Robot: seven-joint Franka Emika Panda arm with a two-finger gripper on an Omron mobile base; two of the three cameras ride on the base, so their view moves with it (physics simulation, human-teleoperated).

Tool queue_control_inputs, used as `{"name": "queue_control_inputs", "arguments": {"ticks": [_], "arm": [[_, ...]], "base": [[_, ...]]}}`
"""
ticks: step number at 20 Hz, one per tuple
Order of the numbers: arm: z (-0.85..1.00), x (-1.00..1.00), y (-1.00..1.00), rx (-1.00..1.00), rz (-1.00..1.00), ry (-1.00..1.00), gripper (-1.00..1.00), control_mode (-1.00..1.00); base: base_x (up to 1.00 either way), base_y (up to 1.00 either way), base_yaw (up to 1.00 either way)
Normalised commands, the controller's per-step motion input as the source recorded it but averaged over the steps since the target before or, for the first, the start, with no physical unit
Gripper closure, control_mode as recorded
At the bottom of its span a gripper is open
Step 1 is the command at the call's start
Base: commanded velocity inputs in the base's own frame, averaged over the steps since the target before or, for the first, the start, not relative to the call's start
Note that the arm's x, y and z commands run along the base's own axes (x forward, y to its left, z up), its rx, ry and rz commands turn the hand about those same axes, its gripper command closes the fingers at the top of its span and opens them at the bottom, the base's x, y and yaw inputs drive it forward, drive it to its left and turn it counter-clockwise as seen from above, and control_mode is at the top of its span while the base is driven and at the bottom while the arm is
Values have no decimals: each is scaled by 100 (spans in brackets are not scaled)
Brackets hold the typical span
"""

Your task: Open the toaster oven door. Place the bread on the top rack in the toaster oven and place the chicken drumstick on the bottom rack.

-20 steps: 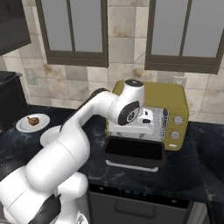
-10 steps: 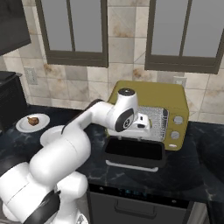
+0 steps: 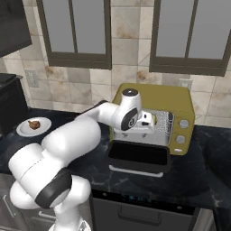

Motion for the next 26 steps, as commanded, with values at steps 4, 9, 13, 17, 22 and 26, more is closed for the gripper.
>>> {"name": "queue_control_inputs", "arguments": {"ticks": [4,9,13,17,22,26], "arm": [[0,61,0,0,0,-8,-100,-100],[0,39,-1,0,0,-11,-100,-100],[0,7,-12,0,0,-14,-100,-100],[0,0,-14,0,0,-12,-100,-100],[0,41,-1,0,0,-4,-100,-100],[0,43,-1,0,0,-1,-100,-100]], "base": [[0,0,0],[0,0,0],[0,0,0],[0,0,0],[0,0,0],[0,0,0]]}}
